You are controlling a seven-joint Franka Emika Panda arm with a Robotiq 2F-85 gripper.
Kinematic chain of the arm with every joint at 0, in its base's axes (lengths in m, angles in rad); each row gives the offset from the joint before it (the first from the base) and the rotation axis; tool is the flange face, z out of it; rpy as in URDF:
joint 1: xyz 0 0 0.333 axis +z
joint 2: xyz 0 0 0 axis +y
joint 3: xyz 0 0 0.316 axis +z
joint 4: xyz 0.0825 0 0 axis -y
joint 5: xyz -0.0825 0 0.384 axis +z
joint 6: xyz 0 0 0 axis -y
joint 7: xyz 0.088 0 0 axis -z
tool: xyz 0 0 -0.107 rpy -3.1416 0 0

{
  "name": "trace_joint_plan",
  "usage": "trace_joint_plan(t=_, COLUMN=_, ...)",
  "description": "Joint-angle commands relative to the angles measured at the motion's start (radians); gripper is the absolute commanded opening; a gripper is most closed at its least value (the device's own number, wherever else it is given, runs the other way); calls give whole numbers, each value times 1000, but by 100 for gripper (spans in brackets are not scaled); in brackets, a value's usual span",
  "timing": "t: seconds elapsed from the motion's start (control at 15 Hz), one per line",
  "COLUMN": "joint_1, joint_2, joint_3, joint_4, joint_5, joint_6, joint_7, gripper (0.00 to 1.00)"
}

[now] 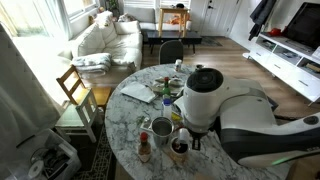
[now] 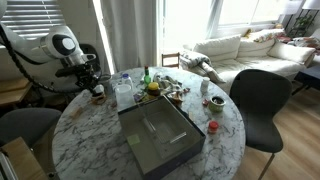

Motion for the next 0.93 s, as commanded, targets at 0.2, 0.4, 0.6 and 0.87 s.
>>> trace_joint_plan(t=0.2, joint_1=28, joint_2=-9, joint_3=-4, joint_4=12, joint_5=-84, joint_6=-79, joint_7=77, gripper=1)
trace_joint_plan(t=0.4, joint_1=35, joint_2=-7, joint_3=6, joint_4=17, joint_5=-92, joint_6=-118, joint_7=60, gripper=1)
trace_joint_plan(t=0.6, joint_1=44, joint_2=-9, joint_3=11, joint_4=17, joint_5=-99, joint_6=-124, joint_7=63, gripper=1)
trace_joint_plan(t=0.87, joint_1=51, joint_2=-17, joint_3=11, joint_4=21, joint_5=-127, joint_6=-131, joint_7=77, gripper=1)
